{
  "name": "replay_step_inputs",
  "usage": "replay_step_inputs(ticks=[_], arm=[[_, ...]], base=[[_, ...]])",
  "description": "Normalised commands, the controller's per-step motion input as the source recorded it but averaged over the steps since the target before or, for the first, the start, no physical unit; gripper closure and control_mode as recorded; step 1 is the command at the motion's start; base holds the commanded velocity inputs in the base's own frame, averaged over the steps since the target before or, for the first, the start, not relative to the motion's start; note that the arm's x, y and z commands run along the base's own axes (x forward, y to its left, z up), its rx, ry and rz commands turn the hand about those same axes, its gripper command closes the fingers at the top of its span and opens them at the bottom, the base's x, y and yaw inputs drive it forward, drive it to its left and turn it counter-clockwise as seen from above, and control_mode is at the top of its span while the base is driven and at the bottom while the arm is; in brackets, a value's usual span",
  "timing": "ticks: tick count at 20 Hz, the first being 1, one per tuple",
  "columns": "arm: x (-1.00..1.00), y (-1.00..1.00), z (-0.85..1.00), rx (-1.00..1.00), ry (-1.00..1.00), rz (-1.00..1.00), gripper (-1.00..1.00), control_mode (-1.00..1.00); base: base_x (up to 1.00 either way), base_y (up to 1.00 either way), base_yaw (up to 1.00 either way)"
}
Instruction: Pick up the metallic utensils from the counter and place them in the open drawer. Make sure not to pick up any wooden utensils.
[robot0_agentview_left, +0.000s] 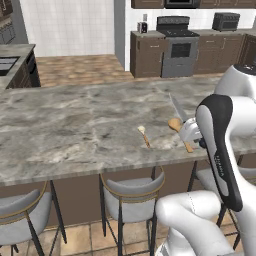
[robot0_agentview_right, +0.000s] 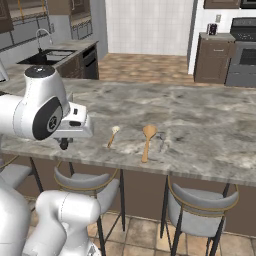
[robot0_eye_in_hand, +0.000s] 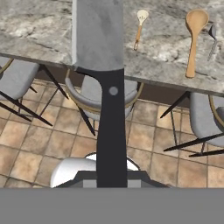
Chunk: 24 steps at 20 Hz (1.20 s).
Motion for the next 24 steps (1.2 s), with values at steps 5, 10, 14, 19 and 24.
replay_step_inputs(ticks=[5,10,14,19,24], arm=[[-0.02,-0.02,0.00,0.00,0.00,0.00,1.00,-1.00],[-0.02,-0.05,0.00,0.00,0.00,0.00,1.00,1.00],[0.00,0.00,0.00,0.00,0.00,0.00,1.00,1.00],[0.00,0.00,0.00,0.00,0.00,0.00,1.00,1.00],[0.00,0.00,0.00,0.00,0.00,0.00,1.00,1.00]], base=[[0.00,0.00,0.00],[-0.05,-0.49,-0.01],[-0.20,-0.87,-0.05],[-0.14,-0.96,-0.09],[0.00,-1.00,-0.20]])
